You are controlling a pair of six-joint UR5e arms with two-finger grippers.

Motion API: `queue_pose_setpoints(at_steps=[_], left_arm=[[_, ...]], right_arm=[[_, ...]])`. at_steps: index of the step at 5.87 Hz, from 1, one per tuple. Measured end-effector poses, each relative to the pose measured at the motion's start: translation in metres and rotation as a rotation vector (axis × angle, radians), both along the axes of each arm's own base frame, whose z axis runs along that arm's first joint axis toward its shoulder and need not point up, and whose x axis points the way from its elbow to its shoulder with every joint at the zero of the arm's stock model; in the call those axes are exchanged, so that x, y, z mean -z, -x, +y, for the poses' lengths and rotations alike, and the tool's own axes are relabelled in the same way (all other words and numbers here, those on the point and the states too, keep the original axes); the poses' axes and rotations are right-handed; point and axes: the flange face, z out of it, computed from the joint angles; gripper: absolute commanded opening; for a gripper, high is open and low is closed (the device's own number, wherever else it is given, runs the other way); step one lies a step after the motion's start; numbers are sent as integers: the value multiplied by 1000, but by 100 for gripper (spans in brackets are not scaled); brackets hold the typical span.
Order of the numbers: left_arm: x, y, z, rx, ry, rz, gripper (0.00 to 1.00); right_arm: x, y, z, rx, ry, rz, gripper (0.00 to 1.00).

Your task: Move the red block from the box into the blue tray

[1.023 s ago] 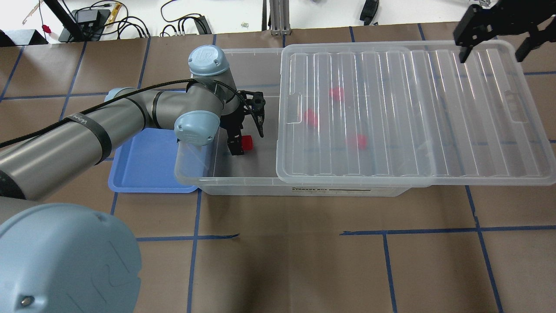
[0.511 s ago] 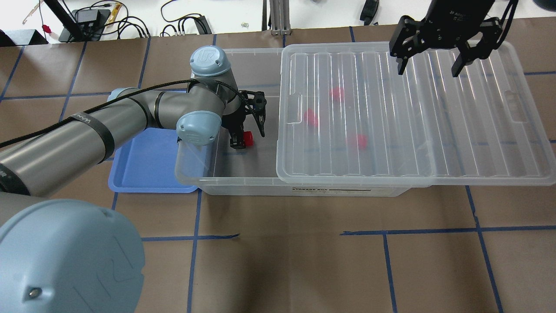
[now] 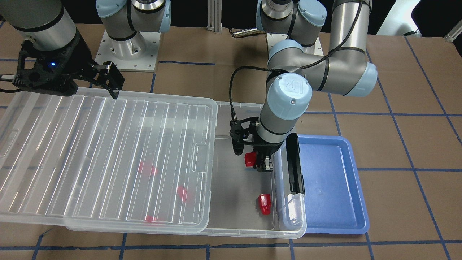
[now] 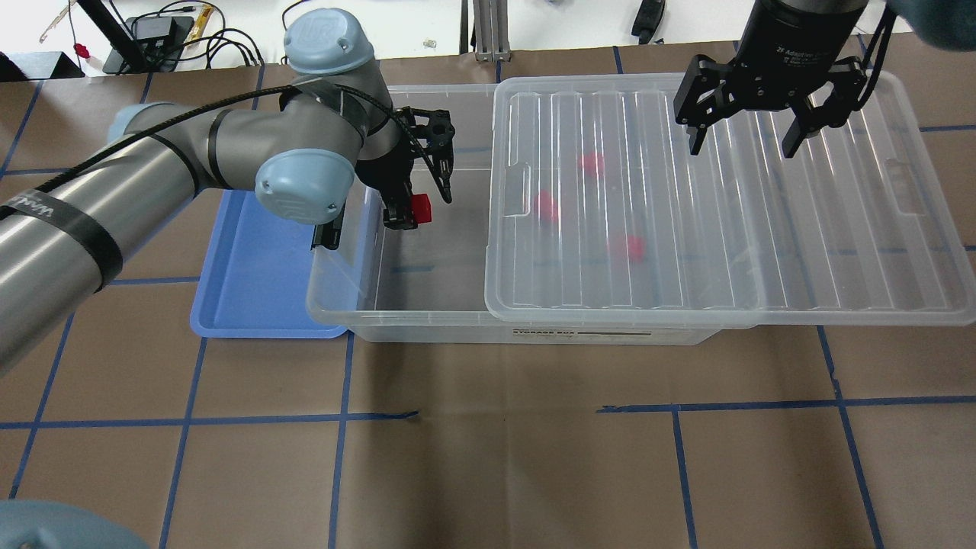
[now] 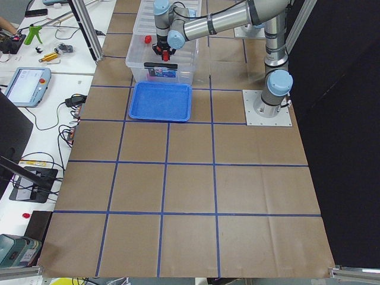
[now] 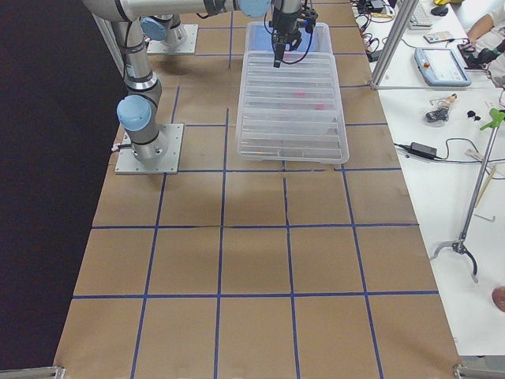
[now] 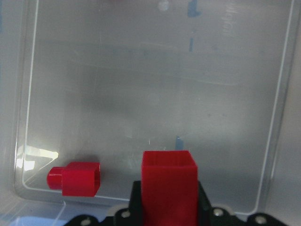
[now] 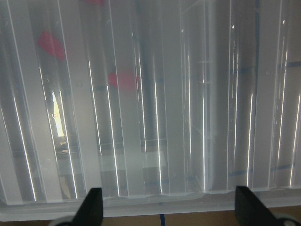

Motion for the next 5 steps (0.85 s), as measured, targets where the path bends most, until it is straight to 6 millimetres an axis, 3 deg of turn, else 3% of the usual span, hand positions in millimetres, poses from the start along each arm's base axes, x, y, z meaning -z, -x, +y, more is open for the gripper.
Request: queue_pose_setpoints(at_steps=[1, 2, 3, 4, 5], left_arm=[[-40, -23, 9, -32, 3, -2, 6], [-61, -64, 9, -72, 0, -4, 6], [-63, -112, 3, -51, -6, -4, 6], [-55, -159, -4, 14, -12, 0, 4], [-32, -196, -13, 81, -37, 14, 4]], right_arm=[[0, 2, -1, 2, 4, 5, 100], [-1, 9, -3, 10, 9, 13, 100], [-2, 24, -6, 31, 13, 18, 100], [-3, 59, -12, 49, 13, 17, 100], [-1, 112, -16, 51, 9, 10, 100]])
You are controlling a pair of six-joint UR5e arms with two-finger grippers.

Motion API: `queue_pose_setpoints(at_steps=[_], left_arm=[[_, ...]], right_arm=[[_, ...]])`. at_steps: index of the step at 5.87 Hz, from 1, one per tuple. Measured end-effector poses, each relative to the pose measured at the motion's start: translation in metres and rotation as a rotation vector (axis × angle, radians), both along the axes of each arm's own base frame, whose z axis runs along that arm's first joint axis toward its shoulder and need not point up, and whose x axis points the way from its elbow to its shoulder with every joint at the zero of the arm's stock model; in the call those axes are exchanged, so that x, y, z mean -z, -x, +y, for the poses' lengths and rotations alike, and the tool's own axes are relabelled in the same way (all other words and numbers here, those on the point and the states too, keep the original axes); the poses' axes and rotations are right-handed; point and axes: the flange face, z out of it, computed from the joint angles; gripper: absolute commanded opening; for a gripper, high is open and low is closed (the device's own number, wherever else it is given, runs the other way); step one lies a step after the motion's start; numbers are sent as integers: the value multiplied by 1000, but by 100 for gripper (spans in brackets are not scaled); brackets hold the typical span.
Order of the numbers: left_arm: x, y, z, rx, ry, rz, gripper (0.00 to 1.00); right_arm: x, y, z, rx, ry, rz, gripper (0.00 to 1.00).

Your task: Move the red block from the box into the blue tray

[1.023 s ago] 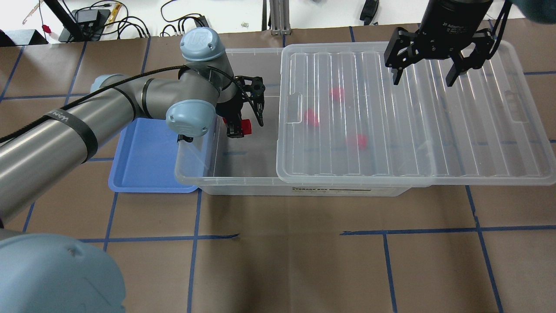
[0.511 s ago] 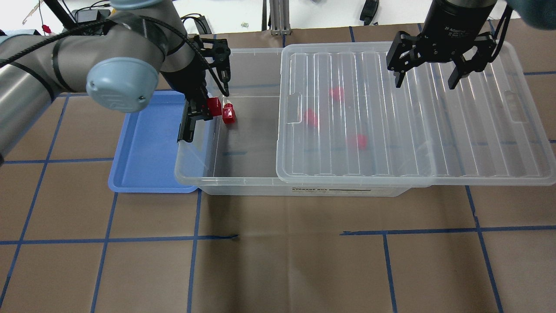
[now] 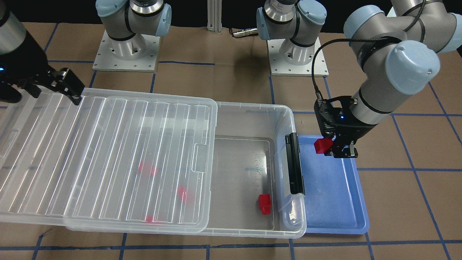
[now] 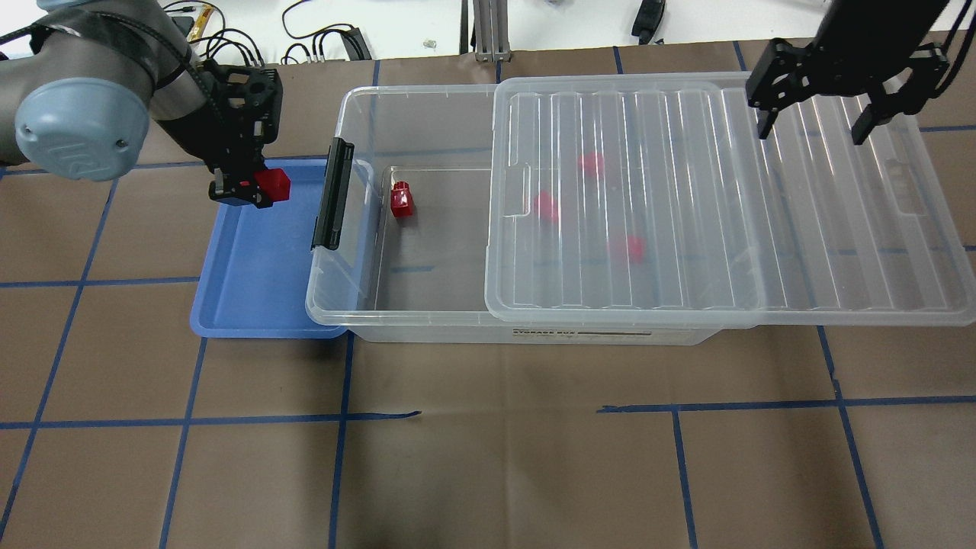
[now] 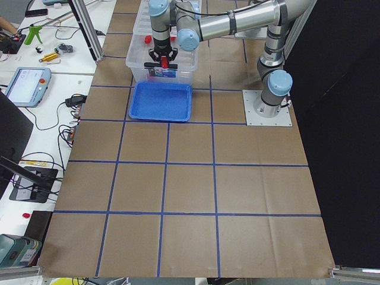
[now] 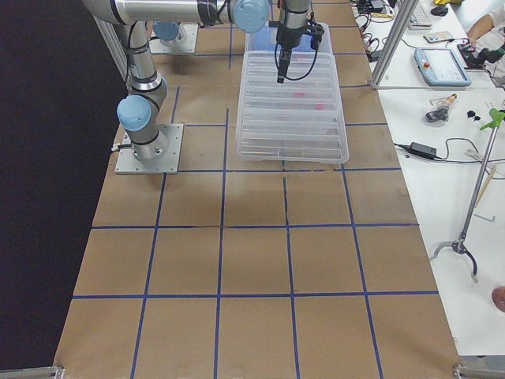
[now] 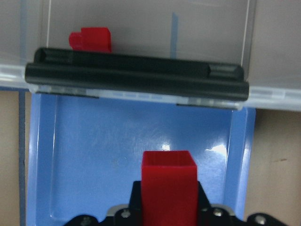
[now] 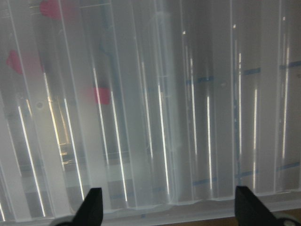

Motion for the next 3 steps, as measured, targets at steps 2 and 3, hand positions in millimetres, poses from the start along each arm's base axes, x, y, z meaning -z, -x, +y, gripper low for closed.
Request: queue_pose_setpoints(at_steps=[2, 3], left_arm=[[66, -42, -15, 74, -26, 36, 4], [96, -46, -11, 80, -16, 43, 5]], right_arm=[[17, 116, 0, -12, -45, 32, 100], [37, 171, -6, -30, -67, 66, 100]])
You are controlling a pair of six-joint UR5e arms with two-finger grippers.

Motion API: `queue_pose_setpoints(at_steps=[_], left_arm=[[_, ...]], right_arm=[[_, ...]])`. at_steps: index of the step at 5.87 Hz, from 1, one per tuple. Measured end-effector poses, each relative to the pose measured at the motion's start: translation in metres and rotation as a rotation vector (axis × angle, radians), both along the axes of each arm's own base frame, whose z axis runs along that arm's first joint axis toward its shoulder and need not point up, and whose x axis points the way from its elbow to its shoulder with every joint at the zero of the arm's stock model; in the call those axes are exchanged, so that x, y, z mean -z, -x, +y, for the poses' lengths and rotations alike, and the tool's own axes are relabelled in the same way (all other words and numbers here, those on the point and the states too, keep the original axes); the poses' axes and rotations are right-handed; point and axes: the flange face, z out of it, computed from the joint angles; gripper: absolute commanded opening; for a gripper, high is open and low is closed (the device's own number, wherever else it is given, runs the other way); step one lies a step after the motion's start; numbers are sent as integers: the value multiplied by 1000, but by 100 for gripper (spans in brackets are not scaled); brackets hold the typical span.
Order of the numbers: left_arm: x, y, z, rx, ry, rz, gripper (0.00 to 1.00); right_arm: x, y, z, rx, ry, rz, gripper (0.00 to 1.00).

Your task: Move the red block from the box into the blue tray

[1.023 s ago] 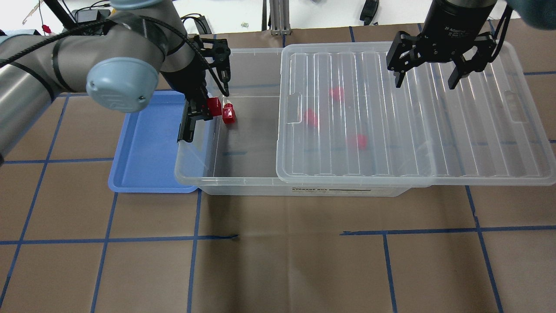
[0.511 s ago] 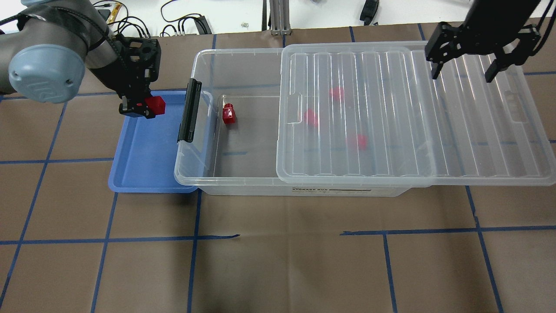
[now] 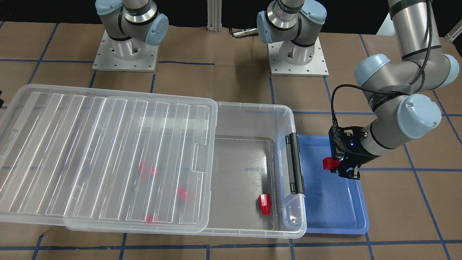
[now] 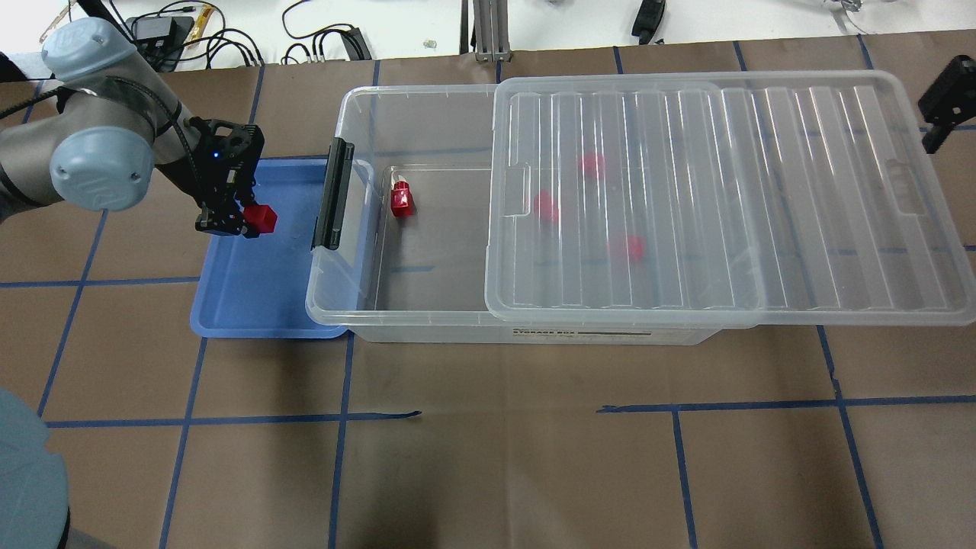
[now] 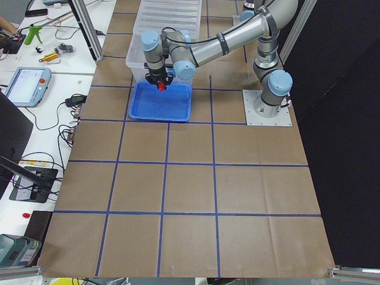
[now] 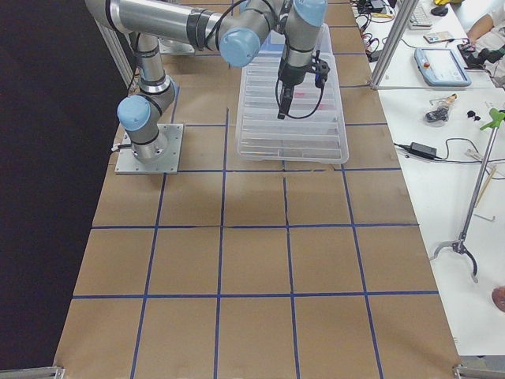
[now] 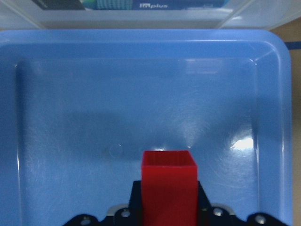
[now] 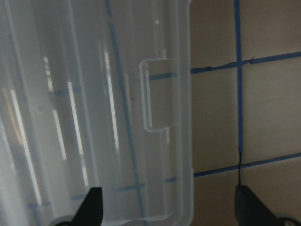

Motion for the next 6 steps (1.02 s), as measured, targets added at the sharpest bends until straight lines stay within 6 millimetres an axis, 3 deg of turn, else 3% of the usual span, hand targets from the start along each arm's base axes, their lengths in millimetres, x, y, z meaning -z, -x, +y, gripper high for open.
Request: queue_pose_setpoints(at_steps=[1, 2, 3, 4, 5, 6], left_arm=[[27, 2, 7, 2, 12, 4, 6], [51, 5, 9, 2, 12, 19, 14], [67, 9, 9, 1, 13, 36, 44], [74, 9, 8, 0, 12, 43, 77], [76, 9, 8, -2, 13, 44, 95], [74, 7, 6, -7, 19, 43, 95]], right_arm=[[24, 46, -5, -13, -19, 10, 100], [49, 78, -6, 0, -48, -5, 100], [74, 97, -6, 22, -80, -27, 100], [94, 103, -5, 58, -107, -43, 100], [110, 100, 0, 103, -130, -55, 100], [121, 96, 5, 127, -149, -67, 100]])
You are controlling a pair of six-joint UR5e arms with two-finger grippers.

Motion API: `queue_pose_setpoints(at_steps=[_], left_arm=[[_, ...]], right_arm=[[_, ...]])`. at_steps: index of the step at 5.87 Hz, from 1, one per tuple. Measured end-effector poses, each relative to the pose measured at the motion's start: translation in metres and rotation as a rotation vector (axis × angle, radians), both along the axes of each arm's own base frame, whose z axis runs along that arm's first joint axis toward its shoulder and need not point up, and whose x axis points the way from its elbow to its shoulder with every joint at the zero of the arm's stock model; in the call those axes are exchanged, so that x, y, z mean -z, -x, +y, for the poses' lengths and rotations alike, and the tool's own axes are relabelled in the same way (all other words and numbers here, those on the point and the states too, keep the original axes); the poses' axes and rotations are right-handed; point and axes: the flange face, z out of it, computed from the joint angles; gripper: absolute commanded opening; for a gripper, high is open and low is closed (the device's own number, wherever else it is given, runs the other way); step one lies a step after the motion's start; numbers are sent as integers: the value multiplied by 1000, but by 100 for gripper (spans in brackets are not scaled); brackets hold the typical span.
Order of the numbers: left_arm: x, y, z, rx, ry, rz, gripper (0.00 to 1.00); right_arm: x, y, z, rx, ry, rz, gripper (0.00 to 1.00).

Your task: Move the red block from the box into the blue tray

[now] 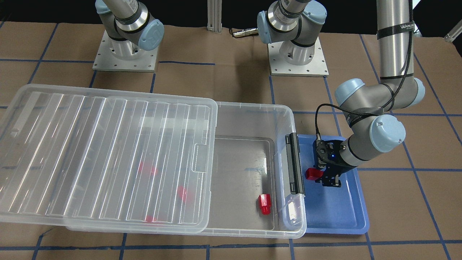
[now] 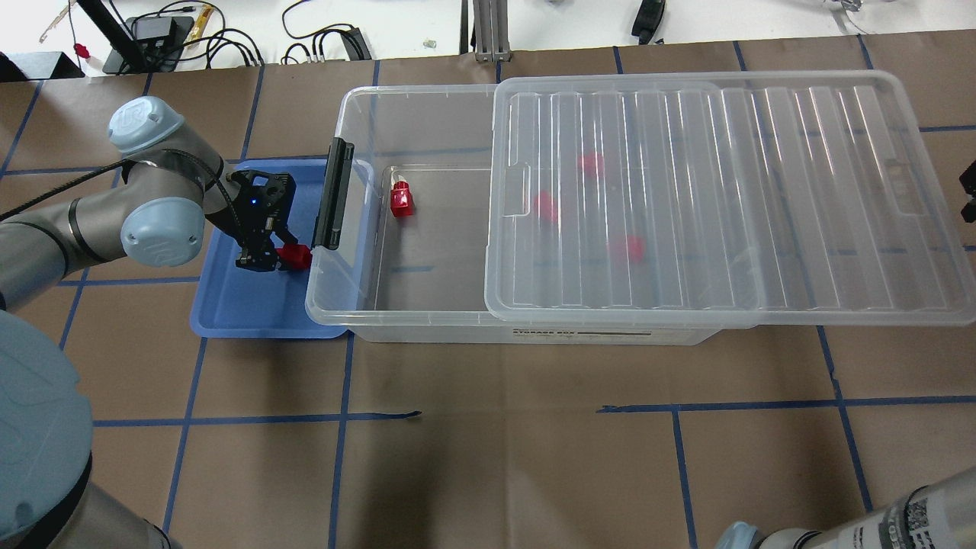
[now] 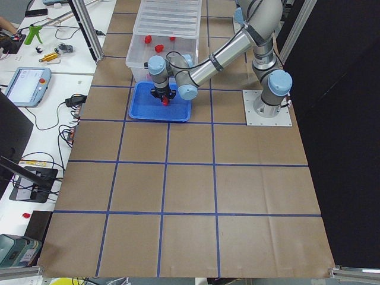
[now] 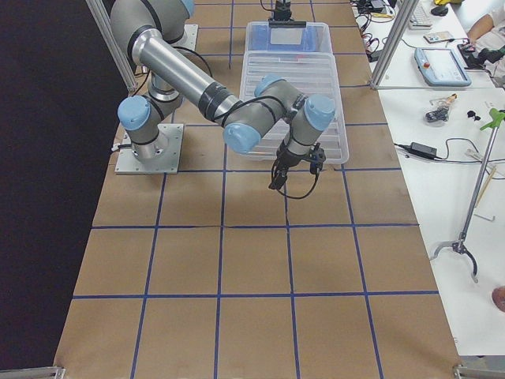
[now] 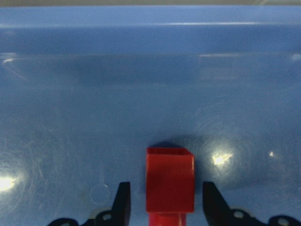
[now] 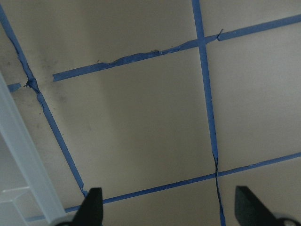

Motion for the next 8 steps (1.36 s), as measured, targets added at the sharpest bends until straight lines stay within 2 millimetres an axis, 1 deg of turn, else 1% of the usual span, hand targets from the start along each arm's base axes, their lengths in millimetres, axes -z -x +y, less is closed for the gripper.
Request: queue_pose_setpoints(at_steps=[1, 2, 3, 4, 5, 6, 7, 8], left_arm=[[-9, 1, -2, -13, 6, -2, 95], [-34, 5, -1, -46, 2, -4, 95], [-81, 9, 3, -80, -26, -1, 95], [-147, 16, 11, -117, -66, 1, 96], [-202, 29, 22, -178, -102, 0, 98], [-238, 55, 36, -269, -135, -4, 98], [-256, 84, 51, -403, -161, -22, 98], [-265, 106, 63, -596, -179, -43, 98]], right_arm=[[7, -5, 3, 4, -12, -12, 100], [8, -10, 2, -4, -15, -19, 100], [6, -18, 1, -17, -13, -22, 100], [3, -27, -1, -32, -10, -24, 100], [4, -38, -2, -46, -9, -36, 100], [4, -53, -2, -60, -5, -50, 100], [3, -68, 0, -76, -3, -57, 100], [4, -80, 5, -88, -8, -62, 100]])
